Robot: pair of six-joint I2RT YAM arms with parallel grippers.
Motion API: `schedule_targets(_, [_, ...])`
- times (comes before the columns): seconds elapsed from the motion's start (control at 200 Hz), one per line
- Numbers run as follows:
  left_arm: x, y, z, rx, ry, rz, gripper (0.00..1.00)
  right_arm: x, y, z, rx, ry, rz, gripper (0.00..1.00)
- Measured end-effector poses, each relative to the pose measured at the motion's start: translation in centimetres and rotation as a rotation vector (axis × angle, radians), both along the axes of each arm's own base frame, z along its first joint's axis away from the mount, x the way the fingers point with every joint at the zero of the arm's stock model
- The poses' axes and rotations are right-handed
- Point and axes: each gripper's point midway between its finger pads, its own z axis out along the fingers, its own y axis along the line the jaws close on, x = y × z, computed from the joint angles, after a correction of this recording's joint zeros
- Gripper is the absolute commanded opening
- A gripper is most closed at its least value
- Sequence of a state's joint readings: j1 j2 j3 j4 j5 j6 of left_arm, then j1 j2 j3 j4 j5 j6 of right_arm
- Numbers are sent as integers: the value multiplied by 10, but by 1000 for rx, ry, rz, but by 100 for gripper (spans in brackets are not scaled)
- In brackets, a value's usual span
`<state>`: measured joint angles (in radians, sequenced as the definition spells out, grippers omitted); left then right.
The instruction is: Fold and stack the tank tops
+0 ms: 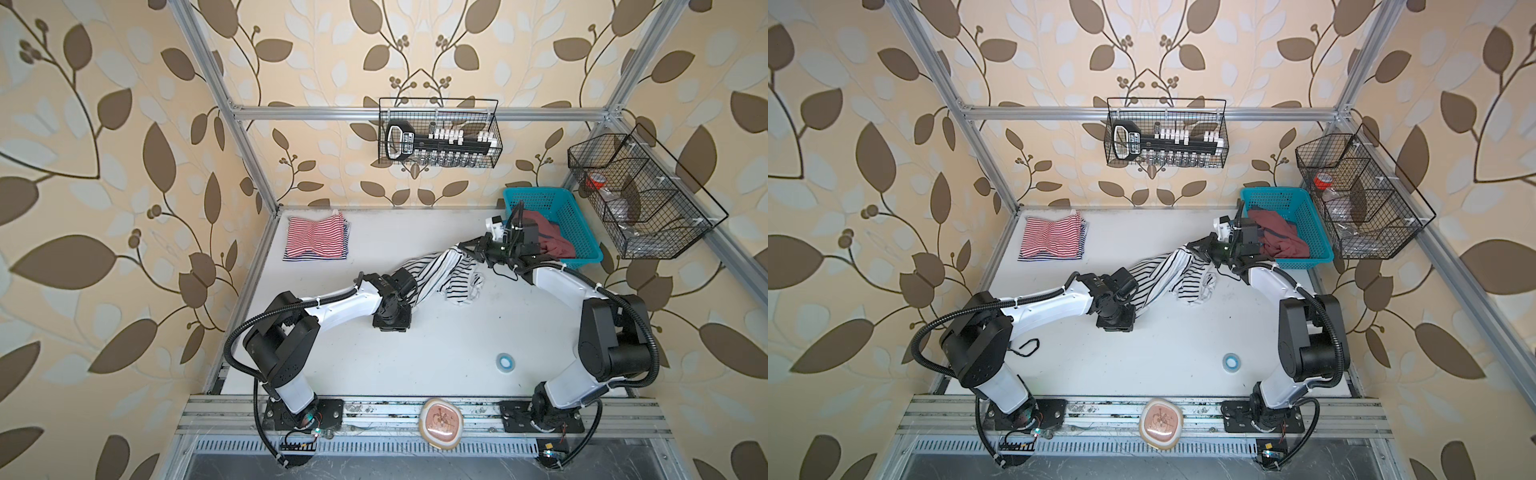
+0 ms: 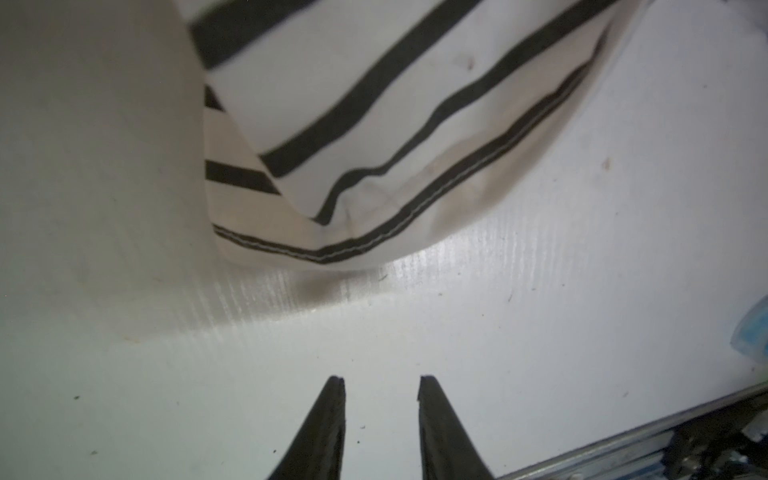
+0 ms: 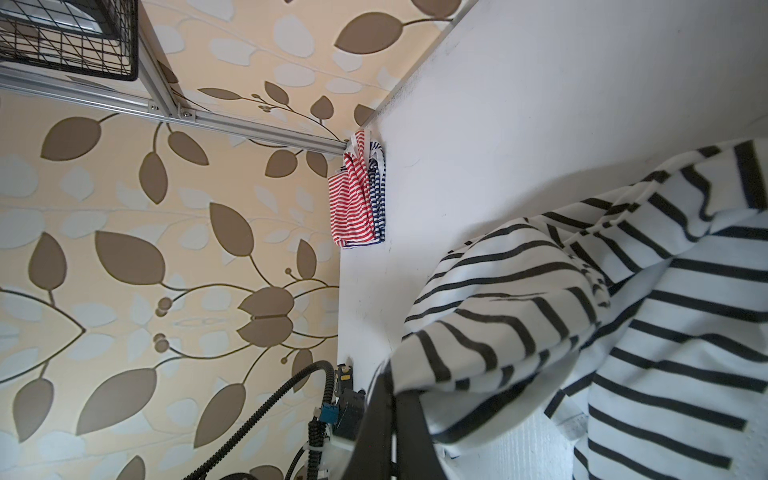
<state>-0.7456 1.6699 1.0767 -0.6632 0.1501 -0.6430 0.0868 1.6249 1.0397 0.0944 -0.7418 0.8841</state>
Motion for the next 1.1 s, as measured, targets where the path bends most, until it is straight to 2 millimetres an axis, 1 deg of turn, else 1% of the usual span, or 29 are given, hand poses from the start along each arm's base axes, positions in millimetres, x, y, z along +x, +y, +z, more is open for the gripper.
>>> schedule_targets(0.125, [6,-4,-13,20,36,59,35,0,-1,0,-2,0,-1,0])
schedule_targets(0.245, [10,3,-25,40,73,132,35,0,-1,0,-4,-4,-1,0])
schedule_targets(0.475, [31,18,-27,21,66,281,37,0,-2,0,-7,-6,0,0])
schedule_targets(0.965, [45,9,-27,-14,40,327,37,1,-3,0,-6,-8,-1,0])
schedule_targets(1.1, [49,6,-24,-26,36,347,39,1,-4,0,-6,-8,-3,0])
